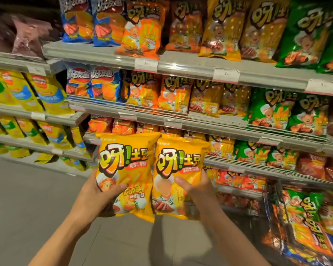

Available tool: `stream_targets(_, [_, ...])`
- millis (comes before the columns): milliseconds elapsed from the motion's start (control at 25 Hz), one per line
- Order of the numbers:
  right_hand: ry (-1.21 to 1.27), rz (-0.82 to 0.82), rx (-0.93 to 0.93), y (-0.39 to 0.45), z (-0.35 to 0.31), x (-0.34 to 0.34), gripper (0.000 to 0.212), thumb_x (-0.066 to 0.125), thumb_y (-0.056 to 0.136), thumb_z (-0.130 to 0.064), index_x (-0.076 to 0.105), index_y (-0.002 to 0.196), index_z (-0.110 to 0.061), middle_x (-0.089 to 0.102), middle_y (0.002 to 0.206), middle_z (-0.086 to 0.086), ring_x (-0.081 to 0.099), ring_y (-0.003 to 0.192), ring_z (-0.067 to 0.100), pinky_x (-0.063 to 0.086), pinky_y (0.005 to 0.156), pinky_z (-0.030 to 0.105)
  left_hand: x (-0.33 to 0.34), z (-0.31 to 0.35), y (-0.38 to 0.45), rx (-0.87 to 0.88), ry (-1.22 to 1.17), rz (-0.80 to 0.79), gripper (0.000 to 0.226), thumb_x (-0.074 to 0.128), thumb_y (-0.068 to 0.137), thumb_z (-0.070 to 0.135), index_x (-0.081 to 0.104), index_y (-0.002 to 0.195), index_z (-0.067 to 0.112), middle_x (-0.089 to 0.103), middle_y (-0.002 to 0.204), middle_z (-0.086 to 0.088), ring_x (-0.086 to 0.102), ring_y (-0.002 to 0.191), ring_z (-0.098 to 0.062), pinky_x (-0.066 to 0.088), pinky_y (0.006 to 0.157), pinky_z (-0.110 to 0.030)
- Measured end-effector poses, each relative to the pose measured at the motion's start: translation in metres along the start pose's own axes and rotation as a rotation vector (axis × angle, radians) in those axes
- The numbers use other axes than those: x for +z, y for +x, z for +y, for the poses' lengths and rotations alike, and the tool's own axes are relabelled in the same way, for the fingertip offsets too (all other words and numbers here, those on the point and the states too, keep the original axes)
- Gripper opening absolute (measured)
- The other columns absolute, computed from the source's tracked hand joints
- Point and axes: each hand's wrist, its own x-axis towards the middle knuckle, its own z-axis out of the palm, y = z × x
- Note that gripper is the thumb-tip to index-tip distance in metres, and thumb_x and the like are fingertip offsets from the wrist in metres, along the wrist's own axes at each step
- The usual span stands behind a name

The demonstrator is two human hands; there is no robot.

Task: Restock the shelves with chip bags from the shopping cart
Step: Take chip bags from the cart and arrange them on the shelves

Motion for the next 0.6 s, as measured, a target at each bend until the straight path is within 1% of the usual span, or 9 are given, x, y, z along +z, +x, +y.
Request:
stream_targets(80, [-0.074,0.112,0.031,0.001,-0.008,0.005,0.07,0.086,0.057,-0.053,0.064,0.119,-0.032,0.074,0.109,-0.007,0.071,0.1,0.019,0.058,0.089,0.044,-0.005,0.006,0.028,0.028,0.009,-0.088,0.044,0.088,0.075,0.026,0.062,0.11,0.035,0.077,0.083,0.003,0.075,0.064,-0.018,0.06,0.054,-0.041])
stream_targets(160, [-0.065,0.196,-0.003,-0.005,-0.016,0.011,0.067,0.088,0.051,-0.059,0.069,0.11,-0.033,0.077,0.102,-0.009,0.073,0.096,0.016,0.059,0.088,0.044,-0.009,0.015,0.054,0.054,0.011,-0.174,0.046,0.089,0.076,0.024,0.061,0.11,0.037,0.074,0.075,0.005,0.07,0.057,-0.016,0.059,0.053,-0.041])
stream_targets(200, [-0.062,0.224,-0.026,-0.01,-0.02,0.013,0.066,0.09,0.049,-0.061,0.072,0.106,-0.032,0.078,0.099,-0.009,0.074,0.093,0.015,0.06,0.086,0.045,-0.01,0.021,0.065,0.066,0.0,-0.216,0.048,0.09,0.075,0.025,0.061,0.11,0.038,0.074,0.076,0.004,0.07,0.058,-0.018,0.059,0.054,-0.041])
stream_targets(320, [-0.032,0.348,-0.064,-0.022,-0.029,0.017,0.064,0.092,0.045,-0.064,0.073,0.099,-0.034,0.078,0.094,-0.009,0.076,0.088,0.016,0.063,0.077,0.044,-0.007,0.034,0.092,0.136,0.01,-0.362,0.055,0.09,0.07,0.037,0.061,0.117,0.04,0.077,0.1,0.002,0.076,0.087,-0.026,0.062,0.061,-0.042])
stream_targets(360, [0.0,0.366,-0.063,-0.025,-0.031,0.018,0.062,0.094,0.048,-0.06,0.072,0.101,-0.037,0.078,0.095,-0.008,0.076,0.087,0.016,0.063,0.075,0.044,-0.004,0.037,0.098,0.165,0.024,-0.405,0.057,0.088,0.067,0.042,0.062,0.118,0.039,0.078,0.104,0.003,0.076,0.093,-0.025,0.063,0.065,-0.043])
stream_targets(400, [0.026,0.374,-0.061,-0.029,-0.032,0.018,0.061,0.095,0.052,-0.055,0.07,0.105,-0.039,0.078,0.097,-0.008,0.076,0.088,0.016,0.063,0.075,0.045,-0.001,0.04,0.101,0.175,0.02,-0.437,0.059,0.087,0.065,0.046,0.063,0.118,0.038,0.078,0.102,0.004,0.076,0.093,-0.022,0.063,0.065,-0.045])
stream_targets(440, [0.033,0.396,-0.065,-0.033,-0.033,0.017,0.062,0.095,0.057,-0.052,0.067,0.111,-0.04,0.078,0.101,-0.008,0.076,0.089,0.016,0.063,0.076,0.045,0.004,0.041,0.104,0.166,0.011,-0.462,0.058,0.087,0.064,0.049,0.064,0.116,0.039,0.078,0.098,0.003,0.077,0.087,-0.019,0.063,0.06,-0.044])
stream_targets(520, [0.039,0.45,-0.078,-0.042,-0.034,0.016,0.071,0.093,0.058,-0.054,0.063,0.12,-0.04,0.077,0.106,-0.01,0.075,0.094,0.013,0.06,0.079,0.041,0.012,0.044,0.108,0.154,0.007,-0.537,0.057,0.087,0.064,0.053,0.064,0.116,0.042,0.077,0.092,0.0,0.074,0.075,-0.017,0.062,0.055,-0.044])
stream_targets(600, [0.067,0.484,-0.086,-0.05,-0.034,0.015,0.075,0.09,0.054,-0.059,0.062,0.121,-0.041,0.076,0.107,-0.013,0.074,0.094,0.008,0.057,0.08,0.036,0.02,0.046,0.114,0.162,0.021,-0.61,0.057,0.087,0.069,0.045,0.063,0.121,0.041,0.078,0.099,0.0,0.076,0.081,-0.019,0.064,0.06,-0.046])
